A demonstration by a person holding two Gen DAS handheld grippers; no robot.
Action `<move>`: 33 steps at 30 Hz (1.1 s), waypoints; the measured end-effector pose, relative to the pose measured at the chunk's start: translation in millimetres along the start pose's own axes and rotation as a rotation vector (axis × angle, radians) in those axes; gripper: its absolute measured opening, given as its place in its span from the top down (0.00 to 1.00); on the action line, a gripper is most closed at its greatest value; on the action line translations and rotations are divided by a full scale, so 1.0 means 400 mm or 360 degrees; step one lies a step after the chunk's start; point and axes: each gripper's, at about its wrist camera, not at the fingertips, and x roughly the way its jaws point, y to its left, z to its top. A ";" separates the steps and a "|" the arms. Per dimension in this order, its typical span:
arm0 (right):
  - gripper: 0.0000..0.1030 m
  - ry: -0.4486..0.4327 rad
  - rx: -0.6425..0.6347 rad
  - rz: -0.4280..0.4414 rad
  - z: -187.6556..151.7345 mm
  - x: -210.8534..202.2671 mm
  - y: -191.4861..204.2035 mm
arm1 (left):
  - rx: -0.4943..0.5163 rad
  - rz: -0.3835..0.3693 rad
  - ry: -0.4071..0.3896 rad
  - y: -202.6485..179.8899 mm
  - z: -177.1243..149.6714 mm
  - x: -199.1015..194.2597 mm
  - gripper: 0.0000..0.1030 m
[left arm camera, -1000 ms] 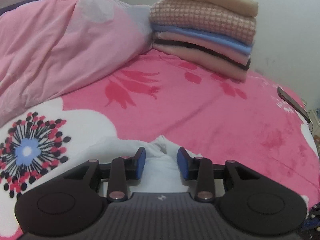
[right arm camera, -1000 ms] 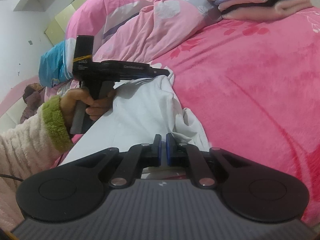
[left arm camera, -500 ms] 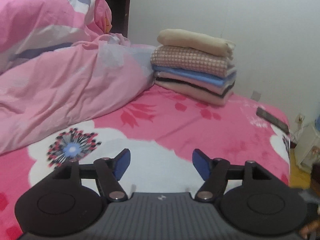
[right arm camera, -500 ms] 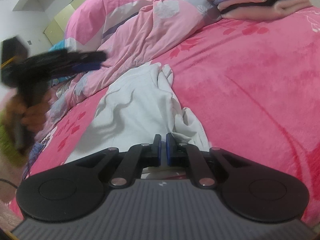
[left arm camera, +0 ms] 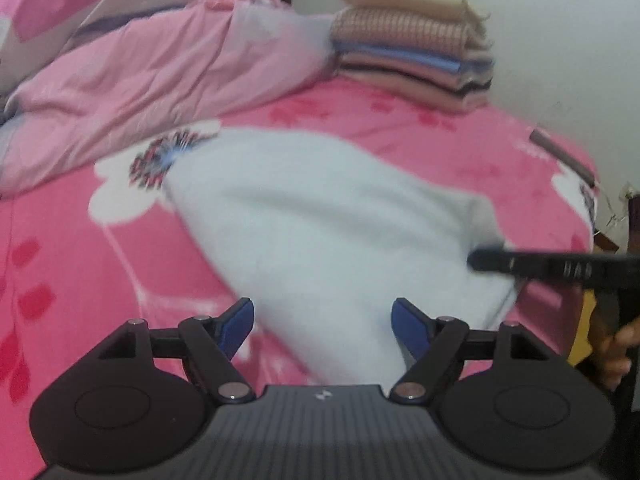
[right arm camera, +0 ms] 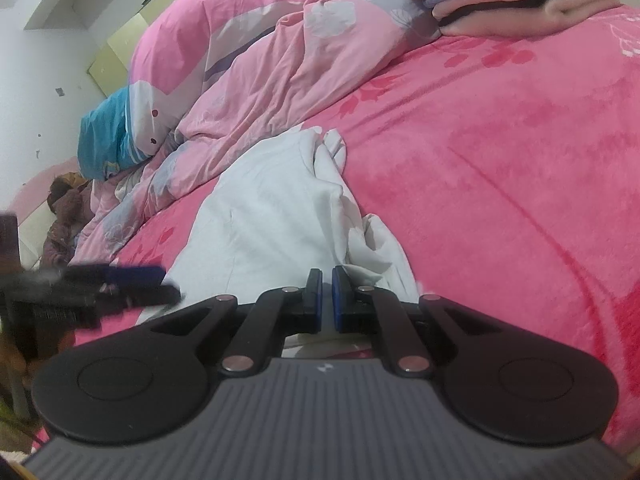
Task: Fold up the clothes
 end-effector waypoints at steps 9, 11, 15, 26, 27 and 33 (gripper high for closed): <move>0.96 0.0000 0.0005 0.0001 0.002 0.000 -0.003 | -0.0043 -0.0024 0.0005 0.003 -0.068 -0.016 0.25; 0.96 0.0000 0.0002 -0.0001 0.001 0.000 -0.002 | -0.0044 -0.0029 0.0005 0.003 -0.076 -0.018 0.25; 0.96 -0.0001 -0.0006 -0.0010 0.002 -0.001 0.000 | -0.0046 -0.0039 0.0006 0.001 -0.094 -0.023 0.24; 0.89 0.0015 -0.0088 -0.0051 0.004 -0.009 0.022 | -0.0295 -0.0230 -0.0079 0.082 -0.121 -0.083 0.22; 0.85 0.0020 -0.0106 -0.0049 0.008 -0.014 0.029 | -0.0352 -0.0268 -0.0097 0.103 -0.122 -0.089 0.22; 0.45 -0.0023 -0.0245 0.0024 0.088 -0.063 0.086 | -0.0669 -0.0451 -0.0100 0.221 -0.084 -0.041 0.20</move>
